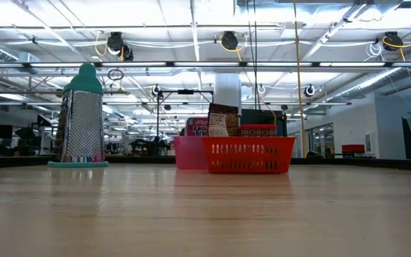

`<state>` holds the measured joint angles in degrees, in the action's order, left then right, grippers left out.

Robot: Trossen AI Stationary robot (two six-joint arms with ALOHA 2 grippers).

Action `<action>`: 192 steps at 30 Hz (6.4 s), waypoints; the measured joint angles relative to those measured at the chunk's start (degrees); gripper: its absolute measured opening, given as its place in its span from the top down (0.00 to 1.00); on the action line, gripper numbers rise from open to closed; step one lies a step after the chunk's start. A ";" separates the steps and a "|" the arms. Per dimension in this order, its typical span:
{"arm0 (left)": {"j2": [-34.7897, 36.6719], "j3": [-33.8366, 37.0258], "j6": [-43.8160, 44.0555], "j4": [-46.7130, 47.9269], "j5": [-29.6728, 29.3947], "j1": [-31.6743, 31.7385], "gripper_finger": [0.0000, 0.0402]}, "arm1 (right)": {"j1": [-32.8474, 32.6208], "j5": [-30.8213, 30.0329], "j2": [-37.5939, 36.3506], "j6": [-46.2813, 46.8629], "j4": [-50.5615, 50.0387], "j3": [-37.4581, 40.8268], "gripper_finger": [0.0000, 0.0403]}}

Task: Pick & Place Kitchen Items
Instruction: Put the red cereal box into the pink bin, then return to Home Position

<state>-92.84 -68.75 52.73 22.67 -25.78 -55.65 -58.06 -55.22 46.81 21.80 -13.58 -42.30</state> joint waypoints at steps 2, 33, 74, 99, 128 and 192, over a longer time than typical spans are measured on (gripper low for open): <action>0.22 0.00 -0.04 1.11 2.45 0.41 0.53 | 0.00 0.00 0.00 0.00 0.00 0.00 0.55; 9.20 -0.02 32.34 37.07 12.49 -5.01 0.56 | -0.01 -0.08 0.13 -2.64 8.64 6.29 0.55; 9.39 12.60 34.30 18.48 10.17 -8.31 0.79 | 0.00 -0.13 0.07 -4.72 10.82 6.38 0.55; 9.62 10.16 18.91 15.95 4.57 -3.89 1.00 | -0.02 -0.15 0.09 -4.72 10.80 6.38 0.55; 21.57 9.90 -3.45 10.91 -5.93 29.00 1.00 | -0.01 -0.15 0.09 -4.74 10.80 6.38 0.55; 4.82 9.86 -14.94 -13.71 18.39 67.94 0.62 | 0.00 -0.02 0.11 -7.71 12.48 6.38 0.55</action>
<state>-88.02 -58.89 37.79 8.96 -7.39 12.29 -58.07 -55.24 46.92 14.09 -1.10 -35.92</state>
